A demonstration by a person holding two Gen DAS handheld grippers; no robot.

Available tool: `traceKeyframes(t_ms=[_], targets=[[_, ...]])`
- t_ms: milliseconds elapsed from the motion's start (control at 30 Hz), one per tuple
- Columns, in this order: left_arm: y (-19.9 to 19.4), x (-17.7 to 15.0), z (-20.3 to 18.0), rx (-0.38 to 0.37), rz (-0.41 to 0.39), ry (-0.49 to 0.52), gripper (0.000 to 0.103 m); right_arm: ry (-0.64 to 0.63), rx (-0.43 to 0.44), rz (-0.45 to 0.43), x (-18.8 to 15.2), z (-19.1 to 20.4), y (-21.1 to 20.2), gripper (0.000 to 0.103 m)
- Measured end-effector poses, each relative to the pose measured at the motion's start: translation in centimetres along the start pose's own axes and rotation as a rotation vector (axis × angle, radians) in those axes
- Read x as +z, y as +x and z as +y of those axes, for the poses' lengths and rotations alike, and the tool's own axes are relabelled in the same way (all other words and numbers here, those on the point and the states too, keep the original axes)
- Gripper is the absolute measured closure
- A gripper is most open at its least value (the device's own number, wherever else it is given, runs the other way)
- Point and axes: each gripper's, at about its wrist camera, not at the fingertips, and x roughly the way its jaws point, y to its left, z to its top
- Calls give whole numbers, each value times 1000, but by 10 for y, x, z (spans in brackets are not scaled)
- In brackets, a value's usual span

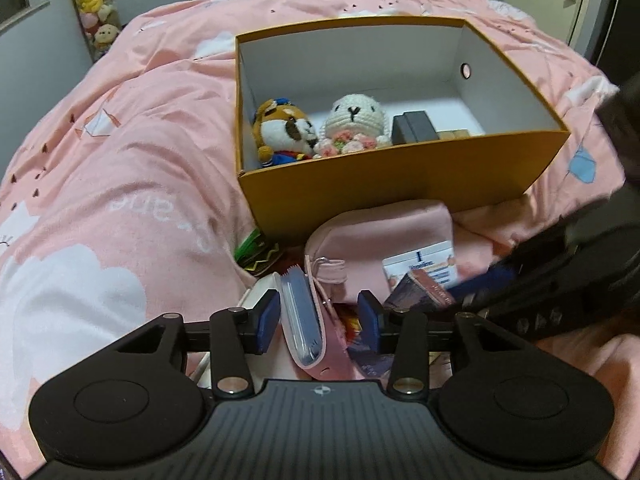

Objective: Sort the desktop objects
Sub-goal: 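Grasp the clear-lidded case with the left gripper while the right grasps the red-and-white card box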

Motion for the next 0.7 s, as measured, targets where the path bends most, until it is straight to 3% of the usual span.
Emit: traceKeyframes(t_ms=[167, 300, 433, 567, 700], targets=[[4, 2, 2, -1, 2, 4, 54, -59, 47, 69, 2, 15, 25, 69], [11, 4, -1, 60, 1, 18, 54, -28, 106, 87, -3, 9, 37, 71], [18, 7, -5, 90, 63, -7, 57, -34, 80, 23, -8, 9, 20, 78], [16, 4, -17, 131, 85, 25, 58, 13, 90, -85, -6, -3, -14, 78], [15, 1, -21, 166, 74, 37, 71, 41, 59, -148, -10, -13, -43, 78]])
